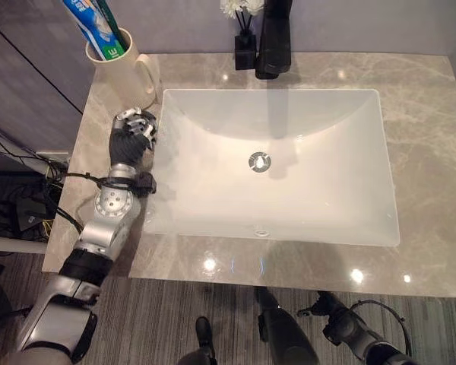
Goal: Put brush and paste in cup on sink, flatten towel.
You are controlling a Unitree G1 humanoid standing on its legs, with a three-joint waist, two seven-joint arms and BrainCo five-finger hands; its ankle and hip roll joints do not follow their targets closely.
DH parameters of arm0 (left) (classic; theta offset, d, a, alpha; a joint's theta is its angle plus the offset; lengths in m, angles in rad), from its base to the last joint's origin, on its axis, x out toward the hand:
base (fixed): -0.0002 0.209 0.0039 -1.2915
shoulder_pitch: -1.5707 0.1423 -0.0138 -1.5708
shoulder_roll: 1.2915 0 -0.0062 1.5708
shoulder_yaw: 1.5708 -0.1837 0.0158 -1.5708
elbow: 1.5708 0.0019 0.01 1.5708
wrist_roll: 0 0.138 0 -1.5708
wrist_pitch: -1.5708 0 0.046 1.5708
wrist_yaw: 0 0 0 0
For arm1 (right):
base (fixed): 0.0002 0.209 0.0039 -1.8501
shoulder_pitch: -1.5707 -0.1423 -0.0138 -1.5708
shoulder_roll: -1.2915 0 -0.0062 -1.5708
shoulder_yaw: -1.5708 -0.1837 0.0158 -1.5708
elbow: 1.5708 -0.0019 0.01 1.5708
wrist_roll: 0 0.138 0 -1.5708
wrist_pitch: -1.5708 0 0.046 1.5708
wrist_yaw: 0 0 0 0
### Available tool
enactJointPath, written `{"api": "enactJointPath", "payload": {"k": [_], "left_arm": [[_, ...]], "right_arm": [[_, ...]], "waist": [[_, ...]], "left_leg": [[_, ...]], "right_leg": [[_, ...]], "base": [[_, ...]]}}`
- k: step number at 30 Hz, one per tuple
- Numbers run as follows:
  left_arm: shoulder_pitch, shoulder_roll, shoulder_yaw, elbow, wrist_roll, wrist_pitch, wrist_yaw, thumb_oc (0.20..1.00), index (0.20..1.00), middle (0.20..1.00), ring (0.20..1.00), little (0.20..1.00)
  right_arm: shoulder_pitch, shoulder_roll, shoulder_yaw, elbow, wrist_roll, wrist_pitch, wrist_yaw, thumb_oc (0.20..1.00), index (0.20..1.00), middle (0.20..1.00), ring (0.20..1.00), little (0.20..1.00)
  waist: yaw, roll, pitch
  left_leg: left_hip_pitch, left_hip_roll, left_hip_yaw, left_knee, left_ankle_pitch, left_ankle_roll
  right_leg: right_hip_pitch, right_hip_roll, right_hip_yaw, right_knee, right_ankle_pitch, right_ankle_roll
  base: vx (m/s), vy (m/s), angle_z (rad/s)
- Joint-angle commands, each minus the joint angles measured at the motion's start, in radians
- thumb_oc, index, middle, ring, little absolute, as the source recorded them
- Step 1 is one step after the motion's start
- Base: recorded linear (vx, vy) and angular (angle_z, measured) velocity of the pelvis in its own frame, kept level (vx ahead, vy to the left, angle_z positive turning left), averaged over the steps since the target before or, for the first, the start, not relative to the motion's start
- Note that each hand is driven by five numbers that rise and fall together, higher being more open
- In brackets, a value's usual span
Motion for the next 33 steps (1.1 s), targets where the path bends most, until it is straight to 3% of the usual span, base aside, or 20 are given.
{"api": "enactJointPath", "payload": {"k": [1, 8, 16, 33], "left_arm": [[0.011, 0.01, 0.073, 0.013, 0.05, -0.009, -0.02, 0.2, 0.2, 0.2, 0.2, 0.2], [0.0, 0.037, 0.096, 0.041, 0.085, -0.001, -0.001, 0.2, 0.2, 0.2, 0.2, 0.2], [-0.043, -0.007, 0.107, 0.104, 0.084, 0.006, 0.051, 0.2, 0.2, 0.2, 0.2, 0.2], [-0.309, -0.003, 0.089, 0.412, 0.106, 0.039, 0.191, 0.2, 0.2, 0.2, 0.2, 0.2]], "right_arm": [[0.017, 0.012, -0.031, 0.012, 0.022, -0.02, -0.016, 1.0, 1.0, 1.0, 1.0, 1.0], [0.016, 0.009, -0.035, 0.022, 0.016, -0.017, -0.011, 1.0, 1.0, 1.0, 1.0, 1.0], [0.016, 0.011, -0.022, 0.012, 0.009, -0.017, -0.008, 1.0, 1.0, 1.0, 1.0, 1.0], [0.014, -0.003, 0.003, -0.014, 0.017, -0.029, -0.011, 1.0, 1.0, 1.0, 1.0, 1.0]], "waist": [[0.015, -0.003, -0.005], [0.017, 0.005, -0.003], [0.008, 0.006, -0.005], [-0.036, -0.011, 0.002]], "left_leg": [[0.132, -0.01, 0.059, 0.004, 0.035, -0.02], [0.125, -0.017, 0.052, 0.004, 0.024, -0.017], [0.127, -0.022, 0.058, 0.004, 0.015, -0.015], [0.088, -0.019, 0.084, 0.004, 0.029, -0.02]], "right_leg": [[0.002, -0.051, 0.05, 0.061, -0.04, 0.097], [-0.002, -0.061, 0.045, 0.067, -0.041, 0.097], [0.003, -0.06, 0.049, 0.055, -0.035, 0.096], [-0.049, -0.041, 0.078, 0.037, -0.005, 0.102]], "base": [[0.0, 0.007, 0.04], [-0.02, 0.005, 0.06], [0.0, 0.0, 0.0], [0.0, 0.001, -0.05]]}}
